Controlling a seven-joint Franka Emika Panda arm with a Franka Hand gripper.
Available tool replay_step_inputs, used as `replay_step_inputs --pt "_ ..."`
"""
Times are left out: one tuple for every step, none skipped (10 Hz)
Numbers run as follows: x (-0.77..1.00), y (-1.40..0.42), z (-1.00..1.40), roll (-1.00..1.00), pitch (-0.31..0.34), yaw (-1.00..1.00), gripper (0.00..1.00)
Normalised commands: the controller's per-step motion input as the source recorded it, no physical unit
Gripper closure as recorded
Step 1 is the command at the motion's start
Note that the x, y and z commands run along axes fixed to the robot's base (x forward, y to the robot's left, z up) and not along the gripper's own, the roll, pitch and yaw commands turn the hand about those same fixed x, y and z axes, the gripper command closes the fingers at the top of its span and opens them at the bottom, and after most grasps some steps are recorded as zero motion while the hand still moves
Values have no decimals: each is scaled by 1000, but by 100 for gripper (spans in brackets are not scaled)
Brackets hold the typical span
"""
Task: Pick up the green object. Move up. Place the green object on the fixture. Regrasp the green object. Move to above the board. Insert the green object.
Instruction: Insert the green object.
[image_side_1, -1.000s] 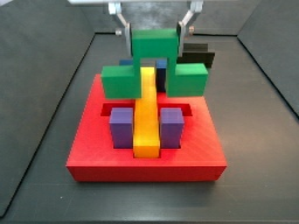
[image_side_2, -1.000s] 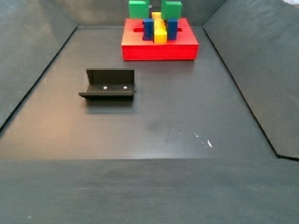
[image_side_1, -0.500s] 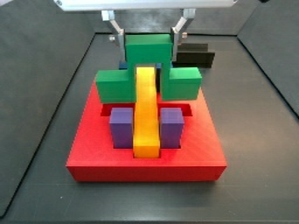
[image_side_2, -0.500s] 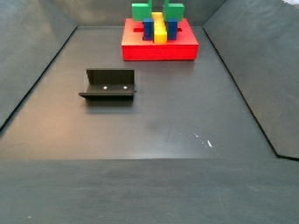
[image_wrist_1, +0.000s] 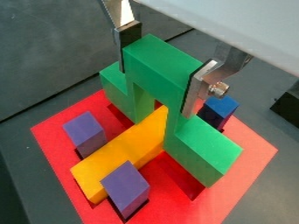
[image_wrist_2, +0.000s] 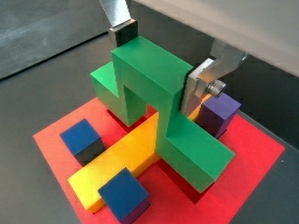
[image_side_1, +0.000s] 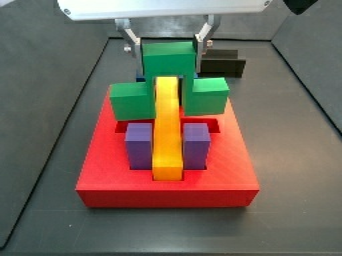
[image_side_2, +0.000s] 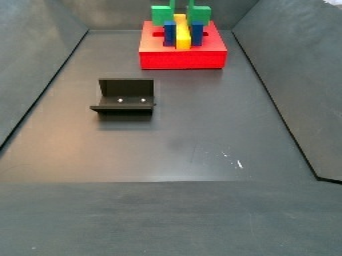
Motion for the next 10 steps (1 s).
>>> replay_step_inputs --pt "0 0 -180 -96 -87 0 100" --pt "0 0 -169 -159 -97 -11 100" --pt "-20 9 -69 -217 -130 -20 100" --pt "-49 0 0 -244 -153 0 100" --pt "0 0 0 -233 -170 0 100" --pt "49 0 0 -200 -173 0 100" --pt "23 0 -17 -184 -171 0 100" --pt "34 0 -60 -151 -156 0 100" --pt "0 0 -71 -84 -139 0 100" --pt "-123 20 -49 0 -91 0 100"
